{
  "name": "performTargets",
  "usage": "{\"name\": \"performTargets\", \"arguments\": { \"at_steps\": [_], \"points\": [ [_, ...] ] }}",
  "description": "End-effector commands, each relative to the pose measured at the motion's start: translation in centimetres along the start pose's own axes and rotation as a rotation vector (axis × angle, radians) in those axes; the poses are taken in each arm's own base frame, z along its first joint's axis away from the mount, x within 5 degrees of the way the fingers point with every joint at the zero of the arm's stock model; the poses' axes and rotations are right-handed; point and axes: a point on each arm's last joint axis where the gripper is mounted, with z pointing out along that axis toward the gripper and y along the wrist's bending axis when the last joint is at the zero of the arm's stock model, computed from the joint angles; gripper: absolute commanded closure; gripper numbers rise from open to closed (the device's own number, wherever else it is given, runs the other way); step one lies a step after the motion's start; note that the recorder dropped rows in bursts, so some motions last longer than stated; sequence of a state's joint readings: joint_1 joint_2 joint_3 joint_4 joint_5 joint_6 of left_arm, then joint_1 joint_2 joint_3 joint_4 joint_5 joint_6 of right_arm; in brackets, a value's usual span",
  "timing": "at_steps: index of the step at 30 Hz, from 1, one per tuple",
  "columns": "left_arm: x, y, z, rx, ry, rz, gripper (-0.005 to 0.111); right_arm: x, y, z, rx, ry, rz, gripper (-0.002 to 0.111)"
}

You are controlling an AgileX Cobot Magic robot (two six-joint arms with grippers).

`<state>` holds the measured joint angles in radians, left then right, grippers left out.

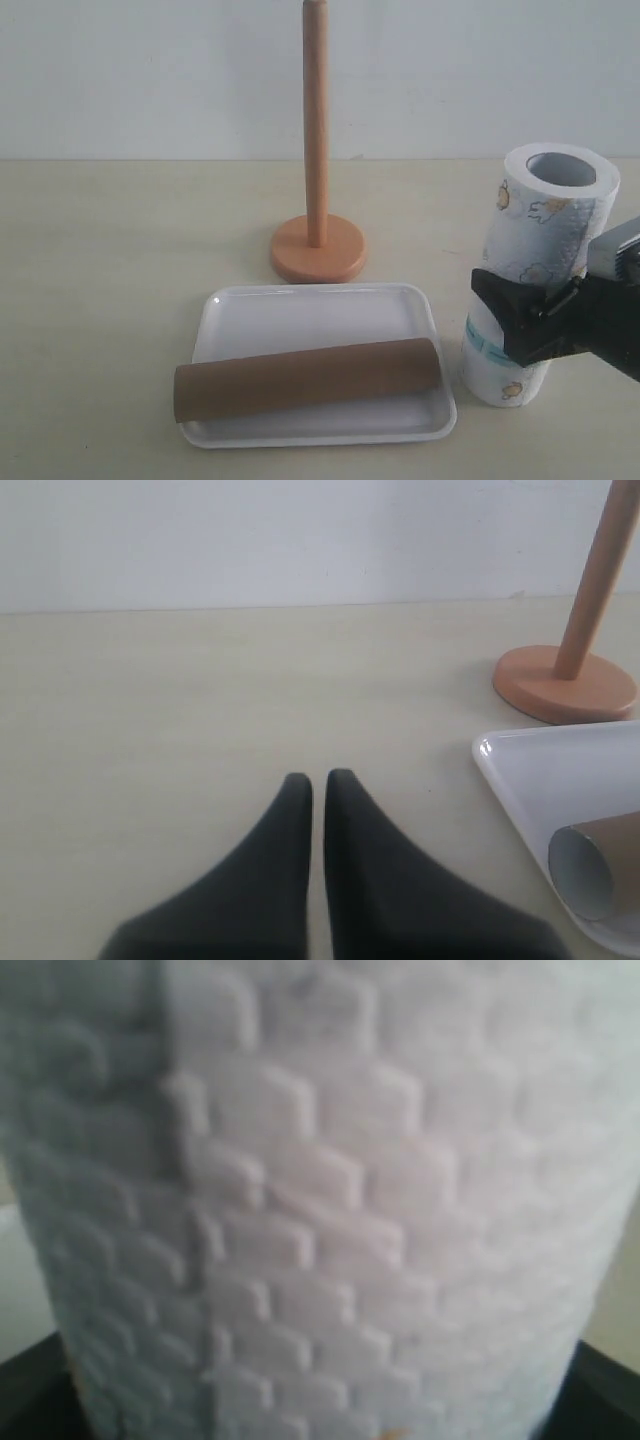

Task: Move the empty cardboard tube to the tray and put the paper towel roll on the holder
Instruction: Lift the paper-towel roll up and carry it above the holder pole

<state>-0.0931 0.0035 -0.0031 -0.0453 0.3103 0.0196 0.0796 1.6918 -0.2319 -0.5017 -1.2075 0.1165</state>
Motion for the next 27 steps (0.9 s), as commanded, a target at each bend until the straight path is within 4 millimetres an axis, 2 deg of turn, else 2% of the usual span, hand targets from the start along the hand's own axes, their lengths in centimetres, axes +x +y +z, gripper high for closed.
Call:
{"name": "performTargets", "arguments": {
  "at_steps": [1,4,7,10,13,16,20,22,25,26,27],
  "points": [
    [0.1,0.0,0.0,-0.003,-0.001,-0.011,0.103,-0.2,-0.6,0.0,0.061,-0.020,0.024,0.108],
    [0.1,0.0,0.0,-0.003,-0.001,-0.011,0.103,-1.4,-0.5,-0.4,0.067,-0.073,0.001,0.108],
    [0.1,0.0,0.0,-0.003,-0.001,-0.011,0.103,-4.3,-0.6,-1.5,0.123,-0.203,-0.040,0.108],
    [0.1,0.0,0.0,-0.003,-0.001,-0.011,0.103,-8.6,-0.8,-3.1,0.195,-0.397,-0.096,0.108],
    [0.1,0.0,0.0,-0.003,-0.001,-0.011,0.103,-12.5,-0.5,-3.9,0.176,-0.376,-0.087,0.108],
    [0.1,0.0,0.0,-0.003,-0.001,-0.011,0.103,-17.3,-0.2,-4.7,0.144,-0.324,-0.082,0.108],
    [0.1,0.0,0.0,-0.003,-0.001,-0.011,0.103,-23.0,0.1,-5.3,0.071,-0.418,0.026,0.108],
    [0.1,0.0,0.0,-0.003,-0.001,-0.011,0.103,-25.3,0.3,-4.8,0.007,-0.417,0.021,0.108],
    [0.1,0.0,0.0,-0.003,-0.001,-0.011,0.103,-29.6,1.8,-1.7,-0.149,-0.382,0.007,0.108],
    [0.1,0.0,0.0,-0.003,-0.001,-0.011,0.103,-30.4,2.4,-1.0,-0.177,-0.392,0.000,0.108],
    [0.1,0.0,0.0,-0.003,-0.001,-0.011,0.103,-31.7,3.7,0.5,-0.196,-0.396,-0.024,0.108]
  ]
}}
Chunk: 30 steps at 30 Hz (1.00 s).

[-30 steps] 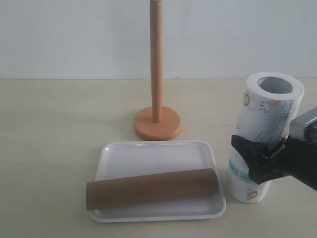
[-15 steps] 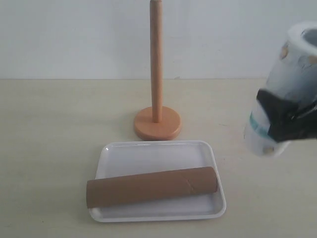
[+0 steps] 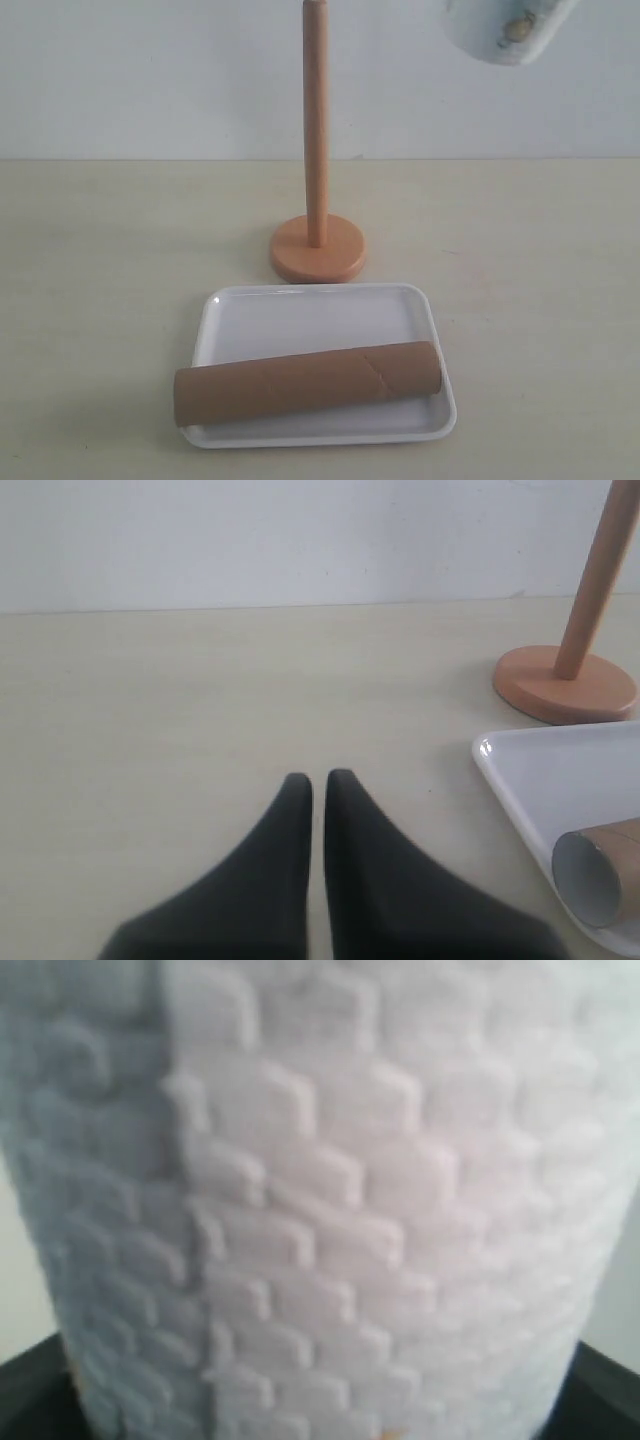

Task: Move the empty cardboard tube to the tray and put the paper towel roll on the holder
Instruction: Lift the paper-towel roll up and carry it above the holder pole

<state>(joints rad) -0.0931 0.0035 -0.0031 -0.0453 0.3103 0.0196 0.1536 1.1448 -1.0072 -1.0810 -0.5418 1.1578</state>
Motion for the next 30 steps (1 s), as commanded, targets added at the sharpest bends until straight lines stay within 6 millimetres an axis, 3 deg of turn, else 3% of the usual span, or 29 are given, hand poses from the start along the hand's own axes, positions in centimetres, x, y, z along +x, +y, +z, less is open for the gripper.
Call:
{"name": "performTargets", "arguments": {
  "at_steps": [1,3,6,11,24,30],
  "points": [
    [0.1,0.0,0.0,-0.003,-0.001,-0.011,0.103,-2.0,2.9,5.3,-0.101,-0.002,-0.048,0.108],
    [0.1,0.0,0.0,-0.003,-0.001,-0.011,0.103,-2.1,4.9,8.4,-0.027,0.049,-0.157,0.108],
    [0.1,0.0,0.0,-0.003,-0.001,-0.011,0.103,-2.3,6.6,11.7,-0.010,0.056,-0.170,0.108],
    [0.1,0.0,0.0,-0.003,-0.001,-0.011,0.103,-2.0,5.6,15.8,0.077,0.052,-0.074,0.108],
    [0.1,0.0,0.0,-0.003,-0.001,-0.011,0.103,1.2,5.3,18.0,0.123,0.132,-0.031,0.108],
    [0.1,0.0,0.0,-0.003,-0.001,-0.011,0.103,3.8,5.1,19.2,0.124,0.184,-0.010,0.108]
  ]
}}
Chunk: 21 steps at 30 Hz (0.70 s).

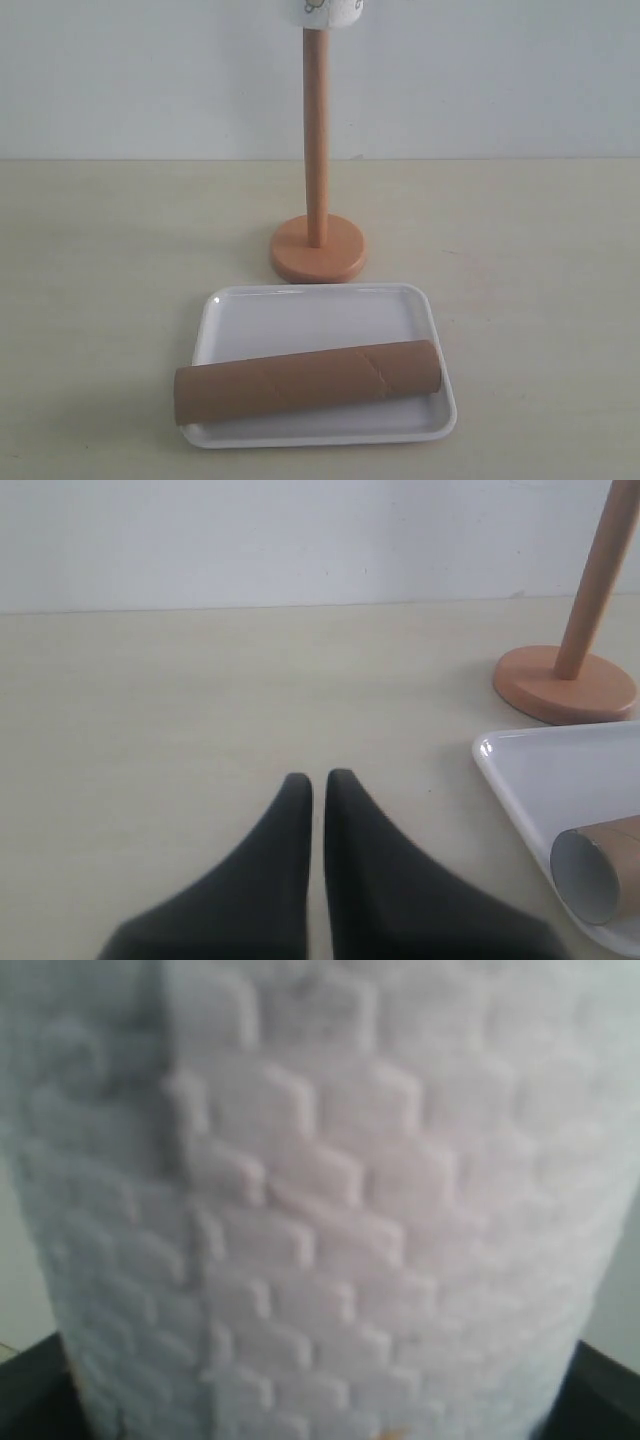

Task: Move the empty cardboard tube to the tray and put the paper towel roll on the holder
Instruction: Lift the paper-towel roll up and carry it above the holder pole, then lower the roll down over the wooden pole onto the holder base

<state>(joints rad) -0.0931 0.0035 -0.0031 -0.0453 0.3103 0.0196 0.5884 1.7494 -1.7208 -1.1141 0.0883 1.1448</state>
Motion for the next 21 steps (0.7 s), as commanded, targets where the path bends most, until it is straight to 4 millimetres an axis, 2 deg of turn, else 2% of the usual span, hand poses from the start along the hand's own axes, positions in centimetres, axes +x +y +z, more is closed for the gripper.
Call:
{"name": "performTargets", "arguments": {
  "at_steps": [1,12,16,18,21],
  "points": [
    [0.1,0.0,0.0,-0.003,-0.001,-0.011,0.103,1.0,0.2,1.0,-0.009,0.017,0.007,0.108],
    [0.1,0.0,0.0,-0.003,-0.001,-0.011,0.103,4.9,0.4,2.9,-0.013,0.106,-0.001,0.108],
    [0.1,0.0,0.0,-0.003,-0.001,-0.011,0.103,7.5,0.8,2.8,-0.071,0.161,-0.046,0.108],
    [0.1,0.0,0.0,-0.003,-0.001,-0.011,0.103,9.5,1.4,2.6,-0.143,0.192,-0.074,0.108],
    [0.1,0.0,0.0,-0.003,-0.001,-0.011,0.103,10.7,1.3,2.4,-0.160,0.219,-0.116,0.108]
  ]
}}
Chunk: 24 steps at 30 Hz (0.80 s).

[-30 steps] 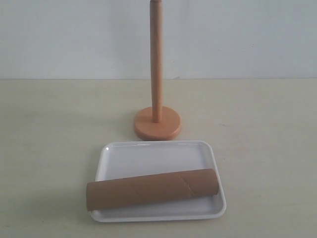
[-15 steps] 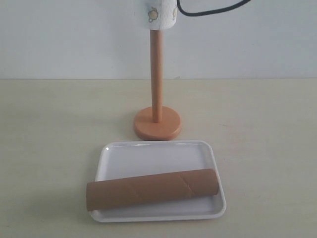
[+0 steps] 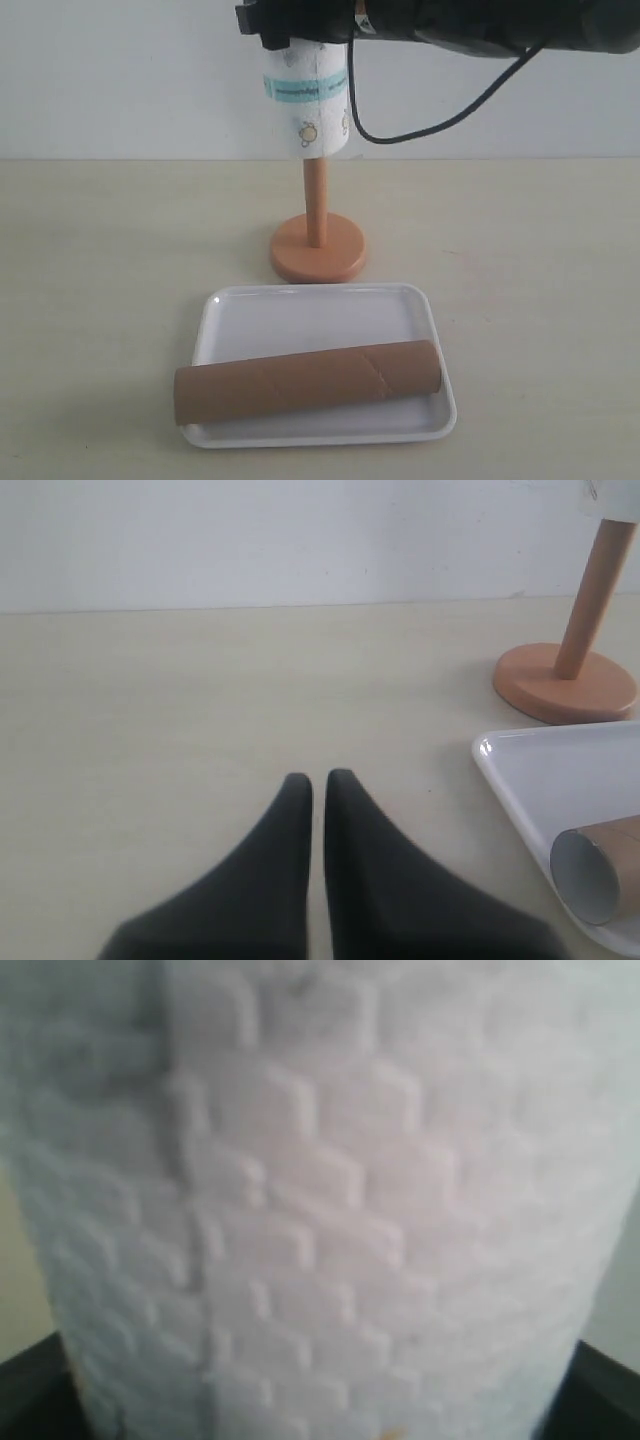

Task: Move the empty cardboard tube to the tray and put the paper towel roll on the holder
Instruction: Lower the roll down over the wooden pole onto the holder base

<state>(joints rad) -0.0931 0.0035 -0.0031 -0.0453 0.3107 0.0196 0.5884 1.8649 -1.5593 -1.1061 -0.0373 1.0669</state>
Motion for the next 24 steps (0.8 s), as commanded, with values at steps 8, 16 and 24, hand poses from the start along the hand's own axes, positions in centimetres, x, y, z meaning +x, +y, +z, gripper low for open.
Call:
{"name": "performTargets", "arguments": {
  "at_steps": [8,16,24],
  "points": [
    [0.1,0.0,0.0,-0.003,-0.001,-0.011,0.103,1.7,0.4,0.6,-0.077,-0.031,-0.012,0.108],
    [0.1,0.0,0.0,-0.003,-0.001,-0.011,0.103,3.6,-1.3,0.3,-0.035,-0.133,0.046,0.108],
    [0.1,0.0,0.0,-0.003,-0.001,-0.011,0.103,6.2,-1.5,-0.2,-0.007,-0.158,0.027,0.108]
  ]
}}
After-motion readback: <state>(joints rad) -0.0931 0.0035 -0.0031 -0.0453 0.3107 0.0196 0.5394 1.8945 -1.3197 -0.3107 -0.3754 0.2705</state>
